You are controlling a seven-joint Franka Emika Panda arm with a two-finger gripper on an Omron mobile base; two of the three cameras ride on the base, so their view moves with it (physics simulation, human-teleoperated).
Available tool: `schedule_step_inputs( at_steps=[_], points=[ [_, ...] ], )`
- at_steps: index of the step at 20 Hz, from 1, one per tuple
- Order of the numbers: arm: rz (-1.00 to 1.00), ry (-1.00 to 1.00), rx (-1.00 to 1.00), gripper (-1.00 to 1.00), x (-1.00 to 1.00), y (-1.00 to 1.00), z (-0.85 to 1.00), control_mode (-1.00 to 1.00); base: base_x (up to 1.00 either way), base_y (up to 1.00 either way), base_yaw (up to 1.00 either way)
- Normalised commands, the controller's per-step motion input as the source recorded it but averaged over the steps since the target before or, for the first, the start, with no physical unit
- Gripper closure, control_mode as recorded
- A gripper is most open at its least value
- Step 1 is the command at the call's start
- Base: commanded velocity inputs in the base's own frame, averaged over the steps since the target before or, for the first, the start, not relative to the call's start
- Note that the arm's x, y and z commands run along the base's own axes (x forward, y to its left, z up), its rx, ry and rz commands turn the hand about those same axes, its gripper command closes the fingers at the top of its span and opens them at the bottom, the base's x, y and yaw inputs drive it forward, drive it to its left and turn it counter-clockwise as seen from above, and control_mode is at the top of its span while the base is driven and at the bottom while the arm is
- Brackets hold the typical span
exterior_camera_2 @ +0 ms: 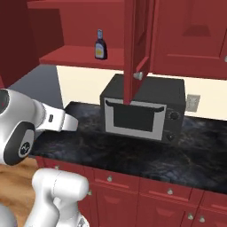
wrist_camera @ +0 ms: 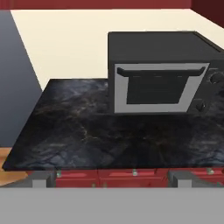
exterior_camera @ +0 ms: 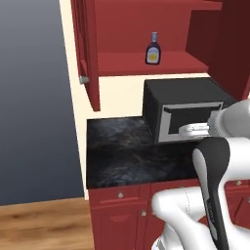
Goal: Take 2 condiments from the cabinet and move them on the counter near the stove.Make sure the condiments are lined up with each other, next to each other.
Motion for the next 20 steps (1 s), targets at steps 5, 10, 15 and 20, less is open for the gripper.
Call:
schedule_step_inputs(
  at_steps=[5,10,15,20],
  points=[
    [0.0,0.0,0.0,-1.0,0.0,0.0,0.0,1.0,0.64,0.0,-0.06],
    [0.0,0.0,0.0,-1.0,0.0,0.0,0.0,1.0,0.61,0.0,-0.07],
    [0.0,0.0,0.0,-1.0,0.0,0.0,0.0,1.0,0.37,0.04,-0.06],
    [0.0,0.0,0.0,-1.0,0.0,0.0,0.0,1.0,0.0,0.0,-0.01]
  ],
)
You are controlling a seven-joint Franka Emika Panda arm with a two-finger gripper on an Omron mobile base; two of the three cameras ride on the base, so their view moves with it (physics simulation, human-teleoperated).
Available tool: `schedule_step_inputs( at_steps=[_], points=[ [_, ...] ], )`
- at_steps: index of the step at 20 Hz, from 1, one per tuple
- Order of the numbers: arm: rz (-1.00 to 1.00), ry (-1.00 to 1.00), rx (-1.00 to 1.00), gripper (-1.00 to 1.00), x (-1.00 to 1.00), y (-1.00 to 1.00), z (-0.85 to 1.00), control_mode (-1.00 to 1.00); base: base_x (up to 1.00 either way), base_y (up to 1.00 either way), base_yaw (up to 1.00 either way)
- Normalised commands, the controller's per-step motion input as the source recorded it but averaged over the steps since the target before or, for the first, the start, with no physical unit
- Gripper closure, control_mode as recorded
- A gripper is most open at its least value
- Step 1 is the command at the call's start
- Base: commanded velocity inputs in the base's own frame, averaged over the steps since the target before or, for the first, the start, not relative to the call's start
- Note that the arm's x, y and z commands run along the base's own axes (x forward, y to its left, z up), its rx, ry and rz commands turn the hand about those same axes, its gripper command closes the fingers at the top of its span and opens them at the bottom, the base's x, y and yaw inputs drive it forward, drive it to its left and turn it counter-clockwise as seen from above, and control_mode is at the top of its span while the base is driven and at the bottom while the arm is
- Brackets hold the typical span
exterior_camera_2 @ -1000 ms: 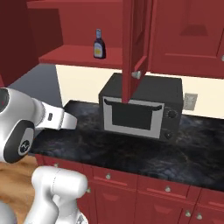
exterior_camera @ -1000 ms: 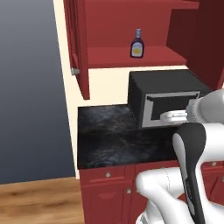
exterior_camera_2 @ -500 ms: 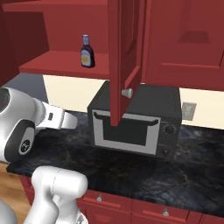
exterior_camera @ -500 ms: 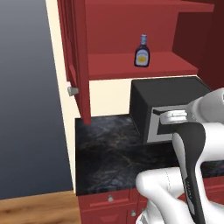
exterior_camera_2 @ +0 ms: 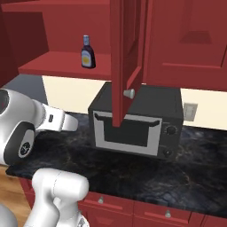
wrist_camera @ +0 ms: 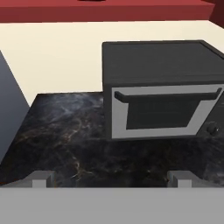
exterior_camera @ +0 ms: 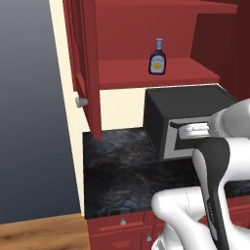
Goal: Take 2 condiments from the cabinet and move them on the counter near the stove.Make sure the condiments are lined up with each other, next to each other.
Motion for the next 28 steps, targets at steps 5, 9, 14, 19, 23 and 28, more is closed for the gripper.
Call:
schedule_step_inputs(
  at_steps=[5,9,14,19,23,28],
  points=[
    [0.0,-0.04,0.0,-1.0,-0.05,0.0,0.11,-1.0,-0.03,0.0,0.0],
    [0.03,-0.3,0.0,-1.0,-0.38,0.0,0.57,-1.0,0.0,0.0,0.0],
    [0.0,-0.2,0.0,-1.0,-0.12,0.02,0.75,-1.0,0.0,0.0,0.0],
    [0.0,-0.1,0.0,-1.0,0.05,0.17,0.65,-1.0,0.0,0.0,0.0],
    [0.0,-0.17,0.0,-1.0,0.0,0.04,0.36,-1.0,0.0,0.0,0.0],
    [0.0,-0.18,0.0,-1.0,0.03,0.0,0.21,-1.0,0.0,0.0,0.0]
  ],
)
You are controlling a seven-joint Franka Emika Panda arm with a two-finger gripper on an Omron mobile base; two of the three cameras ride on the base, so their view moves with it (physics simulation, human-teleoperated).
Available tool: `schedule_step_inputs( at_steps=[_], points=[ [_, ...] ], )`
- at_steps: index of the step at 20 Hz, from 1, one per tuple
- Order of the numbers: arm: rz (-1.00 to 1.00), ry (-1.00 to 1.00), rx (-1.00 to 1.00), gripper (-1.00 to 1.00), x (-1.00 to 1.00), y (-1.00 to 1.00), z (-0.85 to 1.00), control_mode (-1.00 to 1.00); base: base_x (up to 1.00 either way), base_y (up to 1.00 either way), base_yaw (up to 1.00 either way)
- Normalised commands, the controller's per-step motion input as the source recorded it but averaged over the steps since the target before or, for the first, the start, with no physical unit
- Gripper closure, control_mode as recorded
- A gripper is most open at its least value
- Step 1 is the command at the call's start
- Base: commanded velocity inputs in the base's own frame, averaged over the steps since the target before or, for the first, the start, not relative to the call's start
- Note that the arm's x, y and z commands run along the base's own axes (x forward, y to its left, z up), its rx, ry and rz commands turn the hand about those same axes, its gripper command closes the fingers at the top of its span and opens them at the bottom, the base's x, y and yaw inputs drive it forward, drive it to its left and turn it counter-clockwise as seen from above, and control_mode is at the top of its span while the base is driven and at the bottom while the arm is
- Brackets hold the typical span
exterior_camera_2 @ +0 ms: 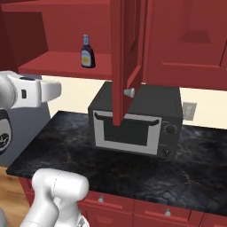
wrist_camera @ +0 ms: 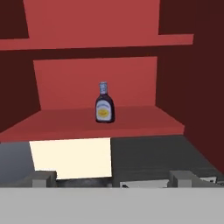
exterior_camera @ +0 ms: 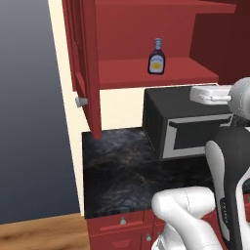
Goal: Take 2 condiments from the cabinet and move them on the counter near the stove.Make sure the condiments are lined up with each other, next to each other.
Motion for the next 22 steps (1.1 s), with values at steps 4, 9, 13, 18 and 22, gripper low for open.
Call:
schedule_step_inputs(
  at_steps=[4,9,13,18,22],
  points=[
    [0.0,-0.18,0.0,-1.0,0.27,0.03,0.09,-1.0,0.0,0.0,0.0],
    [0.02,-0.1,0.0,-1.0,0.31,0.05,0.12,-1.0,0.0,0.0,0.0],
    [0.06,-0.11,0.0,-1.0,0.14,0.0,0.13,-1.0,0.0,0.0,0.0],
    [0.06,-0.04,0.0,-1.0,0.07,0.0,0.14,-1.0,0.0,0.0,0.0],
    [0.01,0.0,0.0,-1.0,0.26,0.0,0.15,-1.0,0.0,0.0,0.0]
  ],
)
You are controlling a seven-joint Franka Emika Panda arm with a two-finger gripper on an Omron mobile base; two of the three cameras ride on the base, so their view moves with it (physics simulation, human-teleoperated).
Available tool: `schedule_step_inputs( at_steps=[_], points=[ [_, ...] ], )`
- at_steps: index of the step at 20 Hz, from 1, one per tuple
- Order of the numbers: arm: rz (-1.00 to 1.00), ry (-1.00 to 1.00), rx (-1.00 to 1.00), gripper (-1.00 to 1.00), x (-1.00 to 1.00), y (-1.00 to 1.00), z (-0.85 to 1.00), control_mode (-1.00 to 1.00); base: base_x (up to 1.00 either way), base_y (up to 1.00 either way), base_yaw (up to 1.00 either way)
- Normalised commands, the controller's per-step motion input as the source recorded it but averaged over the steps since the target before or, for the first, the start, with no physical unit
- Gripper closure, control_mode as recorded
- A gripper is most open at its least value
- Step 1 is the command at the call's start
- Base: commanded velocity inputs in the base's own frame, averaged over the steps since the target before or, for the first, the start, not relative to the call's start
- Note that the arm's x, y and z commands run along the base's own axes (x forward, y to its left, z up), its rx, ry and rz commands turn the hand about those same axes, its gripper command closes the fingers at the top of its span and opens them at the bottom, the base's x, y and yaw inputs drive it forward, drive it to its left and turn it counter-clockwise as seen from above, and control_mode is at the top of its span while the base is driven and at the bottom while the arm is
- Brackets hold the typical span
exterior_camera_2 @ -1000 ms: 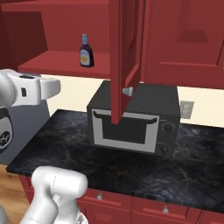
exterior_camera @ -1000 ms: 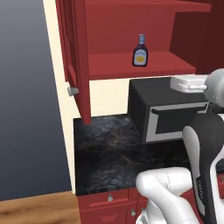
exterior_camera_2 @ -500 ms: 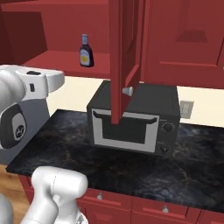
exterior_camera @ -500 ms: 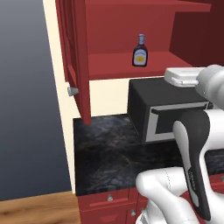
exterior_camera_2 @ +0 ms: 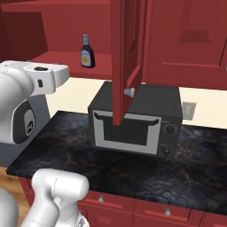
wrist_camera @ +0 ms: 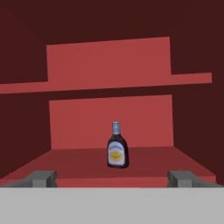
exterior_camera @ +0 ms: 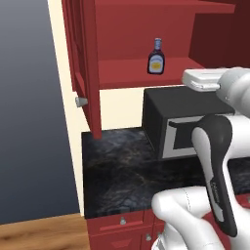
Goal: Take 2 condiments from the cabinet and move them on the counter near the stove.Make sure the condiments are lined up with each other, next to each other.
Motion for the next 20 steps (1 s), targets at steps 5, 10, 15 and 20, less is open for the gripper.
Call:
schedule_step_inputs(
  at_steps=[5,10,15,20],
  points=[
    [0.0,0.01,0.0,-1.0,0.36,0.05,0.07,-1.0,0.0,0.0,0.0],
    [-0.02,0.05,-0.01,-1.0,0.46,0.03,0.0,-1.0,0.0,0.0,0.0],
    [-0.04,0.07,-0.02,-1.0,0.46,0.0,0.0,-1.0,0.0,0.0,0.0],
    [-0.02,0.07,-0.02,-1.0,0.38,0.0,0.0,-1.0,0.0,0.0,0.0]
  ],
)
